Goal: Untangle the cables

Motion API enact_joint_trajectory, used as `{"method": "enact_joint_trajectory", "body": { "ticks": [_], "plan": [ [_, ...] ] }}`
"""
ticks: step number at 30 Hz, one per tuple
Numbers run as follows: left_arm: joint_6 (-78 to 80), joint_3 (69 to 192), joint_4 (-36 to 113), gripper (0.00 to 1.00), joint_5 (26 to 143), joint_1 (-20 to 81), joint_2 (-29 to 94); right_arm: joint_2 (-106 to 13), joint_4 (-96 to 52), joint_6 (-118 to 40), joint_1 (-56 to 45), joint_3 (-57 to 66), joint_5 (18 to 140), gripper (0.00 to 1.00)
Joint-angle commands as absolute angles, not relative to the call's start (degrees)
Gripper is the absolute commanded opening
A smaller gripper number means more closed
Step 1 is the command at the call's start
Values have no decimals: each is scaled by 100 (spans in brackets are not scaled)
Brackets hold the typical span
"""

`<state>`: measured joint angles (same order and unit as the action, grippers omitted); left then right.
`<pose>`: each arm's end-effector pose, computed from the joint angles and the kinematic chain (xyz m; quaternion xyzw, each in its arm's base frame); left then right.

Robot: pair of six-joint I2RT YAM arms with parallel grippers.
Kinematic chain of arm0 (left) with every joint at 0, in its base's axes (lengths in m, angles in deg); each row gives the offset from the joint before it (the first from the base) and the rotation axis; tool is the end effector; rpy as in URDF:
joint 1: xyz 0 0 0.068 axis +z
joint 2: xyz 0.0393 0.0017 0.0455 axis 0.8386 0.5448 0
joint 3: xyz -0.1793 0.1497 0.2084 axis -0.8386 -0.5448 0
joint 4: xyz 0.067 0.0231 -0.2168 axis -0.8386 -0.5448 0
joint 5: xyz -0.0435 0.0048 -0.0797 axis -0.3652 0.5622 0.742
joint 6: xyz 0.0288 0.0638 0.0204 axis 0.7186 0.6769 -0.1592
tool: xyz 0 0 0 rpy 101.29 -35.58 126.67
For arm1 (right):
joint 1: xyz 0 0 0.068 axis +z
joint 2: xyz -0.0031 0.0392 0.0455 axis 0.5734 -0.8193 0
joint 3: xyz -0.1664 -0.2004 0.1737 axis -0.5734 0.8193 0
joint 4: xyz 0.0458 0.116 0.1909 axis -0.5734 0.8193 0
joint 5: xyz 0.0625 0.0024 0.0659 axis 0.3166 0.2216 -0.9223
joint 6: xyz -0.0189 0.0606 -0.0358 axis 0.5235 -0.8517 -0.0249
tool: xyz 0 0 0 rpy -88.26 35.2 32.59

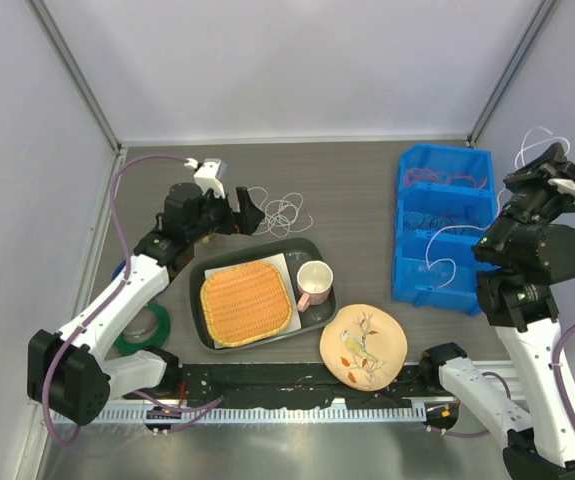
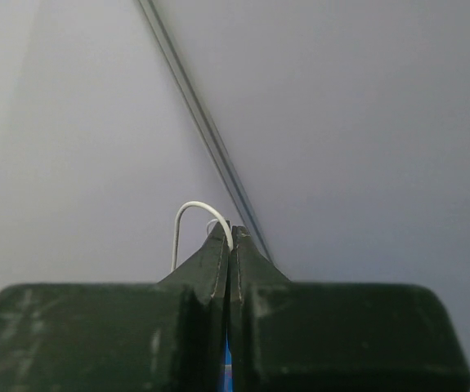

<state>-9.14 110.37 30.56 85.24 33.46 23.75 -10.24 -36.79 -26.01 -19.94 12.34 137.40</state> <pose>0.2184 -0.1054 0.3511 0.0572 0.8194 -0.2776 0.4982 0.0726 -0.0293 0.5327 0.3054 0.4669 -0.1289 0.8199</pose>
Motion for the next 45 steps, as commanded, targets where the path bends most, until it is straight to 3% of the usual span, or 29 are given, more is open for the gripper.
{"method": "enact_joint_trajectory", "body": {
  "ticks": [1, 5, 8, 16, 26, 32, 40, 45],
  "plan": [
    [-803, 11120, 3175, 100, 8427, 3308, 2341, -860, -4191, -2752, -1987, 1842, 14387, 1],
    [-795, 11120, 3140, 100, 8400, 3282, 2368, -580, -3271, -3969, -1995, 2255, 14915, 1],
    [-777, 11173, 3061, 100, 8181, 3195, 2403, -237, -2919, -4717, -1987, 3009, 14836, 1],
    [-812, 11173, 3051, 100, 8207, 3080, 2490, -112, -617, -6223, -1987, 3591, 14423, 1],
    [-1040, 11322, 3043, 100, 8382, 3071, 2930, -253, -113, -6997, -1987, 4698, 14502, 5],
    [-1102, 11576, 2823, 100, 8242, 3071, 3368, -656, 247, -7313, -1996, 4779, 14045, 22],
    [-1207, 11832, 2682, 100, 8294, 3080, 3861, -430, 459, -6849, -1996, 4506, 13528, 74],
    [-1295, 12253, 2550, 100, 8426, 3080, 4370, 168, 55, -6278, -1996, 4646, 12913, 91]
  ]
}}
